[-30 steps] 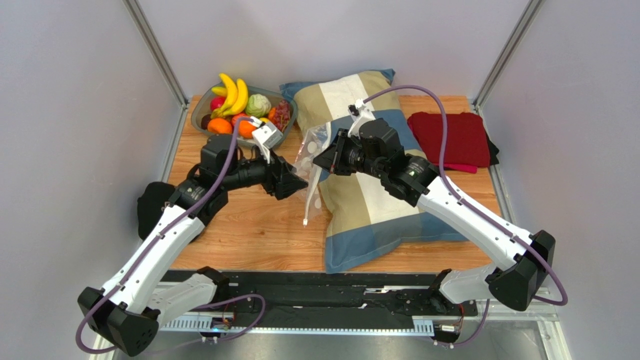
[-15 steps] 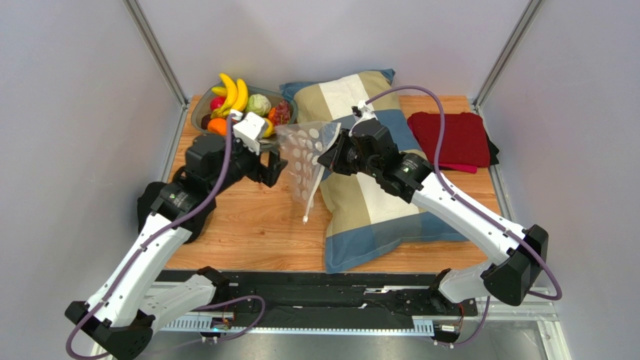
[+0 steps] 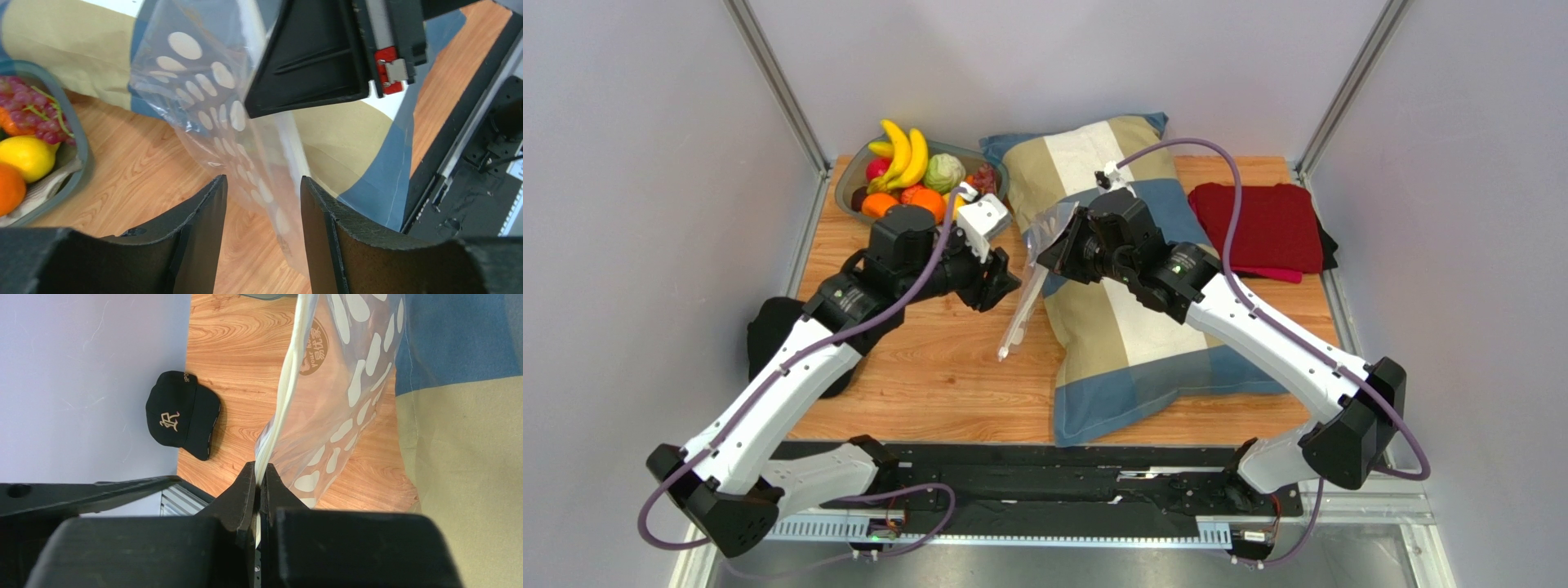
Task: Place the food in the zip-top bag and seal the zipper
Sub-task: Pick up the zipper food storage bag at the center of the board.
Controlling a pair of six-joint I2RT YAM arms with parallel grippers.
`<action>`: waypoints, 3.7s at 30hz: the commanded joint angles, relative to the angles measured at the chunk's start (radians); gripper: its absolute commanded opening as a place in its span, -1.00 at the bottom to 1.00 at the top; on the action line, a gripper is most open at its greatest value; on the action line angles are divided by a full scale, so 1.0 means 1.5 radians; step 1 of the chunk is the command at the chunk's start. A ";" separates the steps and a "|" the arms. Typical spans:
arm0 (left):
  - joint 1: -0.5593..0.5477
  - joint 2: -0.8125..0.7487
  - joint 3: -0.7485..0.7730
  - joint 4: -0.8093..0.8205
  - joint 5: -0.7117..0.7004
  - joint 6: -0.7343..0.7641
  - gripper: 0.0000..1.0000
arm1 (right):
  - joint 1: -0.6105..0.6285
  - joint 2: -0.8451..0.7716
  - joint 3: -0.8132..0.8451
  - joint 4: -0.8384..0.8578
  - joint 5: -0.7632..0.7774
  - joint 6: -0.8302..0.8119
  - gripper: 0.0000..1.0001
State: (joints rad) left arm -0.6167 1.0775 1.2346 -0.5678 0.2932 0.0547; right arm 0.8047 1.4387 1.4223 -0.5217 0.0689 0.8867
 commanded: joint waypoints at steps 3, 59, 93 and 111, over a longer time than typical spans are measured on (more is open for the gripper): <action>-0.050 0.014 0.009 0.008 -0.015 0.040 0.13 | 0.002 0.005 0.027 0.012 0.000 0.031 -1.00; -0.067 0.062 0.026 0.009 -0.023 0.007 0.11 | -0.006 -0.038 -0.026 0.023 0.000 0.023 -1.00; -0.069 0.066 0.017 0.001 0.003 0.011 0.10 | -0.011 -0.022 -0.020 0.024 -0.012 0.032 -1.00; -0.072 0.075 0.007 -0.005 0.001 0.024 0.02 | -0.011 -0.016 -0.014 0.023 -0.017 0.035 -1.00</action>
State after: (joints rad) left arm -0.7185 1.1976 1.2324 -0.5690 0.2443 0.0845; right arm 0.7925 1.4105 1.3727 -0.5194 0.0429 0.9276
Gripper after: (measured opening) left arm 0.511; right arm 0.015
